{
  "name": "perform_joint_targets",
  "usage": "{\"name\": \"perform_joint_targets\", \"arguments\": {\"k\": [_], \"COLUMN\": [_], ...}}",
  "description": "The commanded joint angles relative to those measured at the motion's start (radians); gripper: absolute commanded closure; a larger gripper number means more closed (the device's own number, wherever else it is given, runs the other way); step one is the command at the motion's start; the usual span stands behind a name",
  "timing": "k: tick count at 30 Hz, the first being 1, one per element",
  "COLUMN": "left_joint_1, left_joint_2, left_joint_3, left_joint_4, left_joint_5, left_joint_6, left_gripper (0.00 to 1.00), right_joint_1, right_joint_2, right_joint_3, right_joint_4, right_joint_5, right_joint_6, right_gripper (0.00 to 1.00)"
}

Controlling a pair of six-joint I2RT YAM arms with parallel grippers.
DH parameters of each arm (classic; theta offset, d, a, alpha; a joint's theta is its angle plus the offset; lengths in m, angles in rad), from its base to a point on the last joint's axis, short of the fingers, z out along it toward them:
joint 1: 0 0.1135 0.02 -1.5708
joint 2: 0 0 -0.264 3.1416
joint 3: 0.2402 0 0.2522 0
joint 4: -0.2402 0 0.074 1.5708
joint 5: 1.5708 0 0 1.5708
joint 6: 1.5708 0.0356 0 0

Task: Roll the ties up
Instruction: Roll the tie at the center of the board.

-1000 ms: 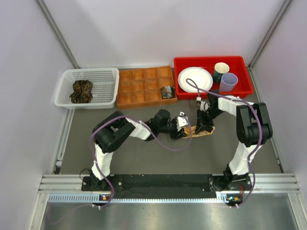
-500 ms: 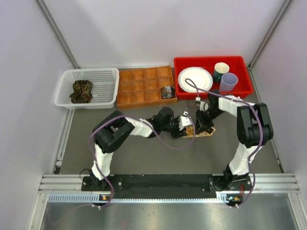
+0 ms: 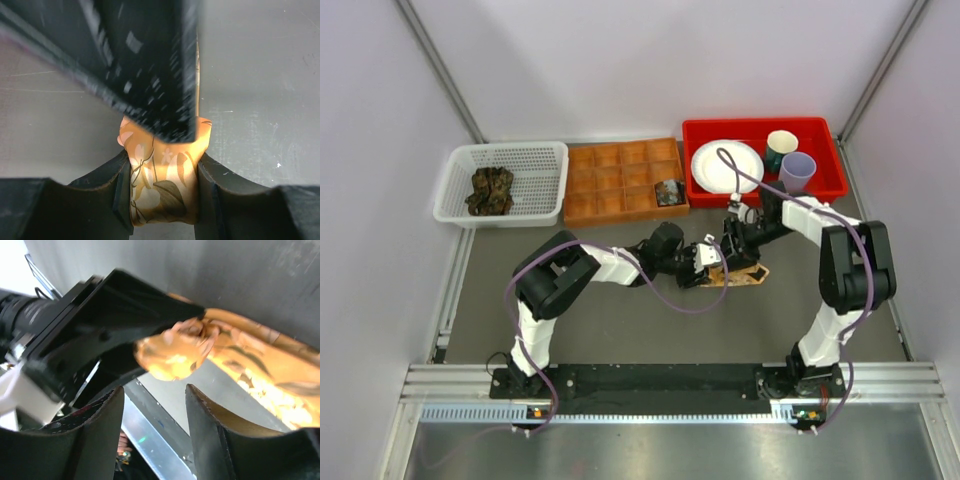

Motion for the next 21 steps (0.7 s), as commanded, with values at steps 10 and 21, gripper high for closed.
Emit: {"name": "perform_joint_targets", "arguments": {"k": [10, 21], "left_joint_1": [0.010, 0.042], "left_joint_2": [0.032, 0.038], "left_joint_3": [-0.019, -0.008], "left_joint_4": [-0.179, -0.172], "left_joint_5": [-0.085, 0.082], "left_joint_6": [0.057, 0.002], "left_gripper": [0.79, 0.42], "right_joint_1": [0.075, 0.072], "right_joint_2": [0.118, 0.159], "right_joint_3": [0.052, 0.047], "right_joint_4": [0.073, 0.074], "right_joint_5": [0.053, 0.248], "right_joint_6": [0.018, -0.111], "right_gripper": [0.67, 1.00]}}
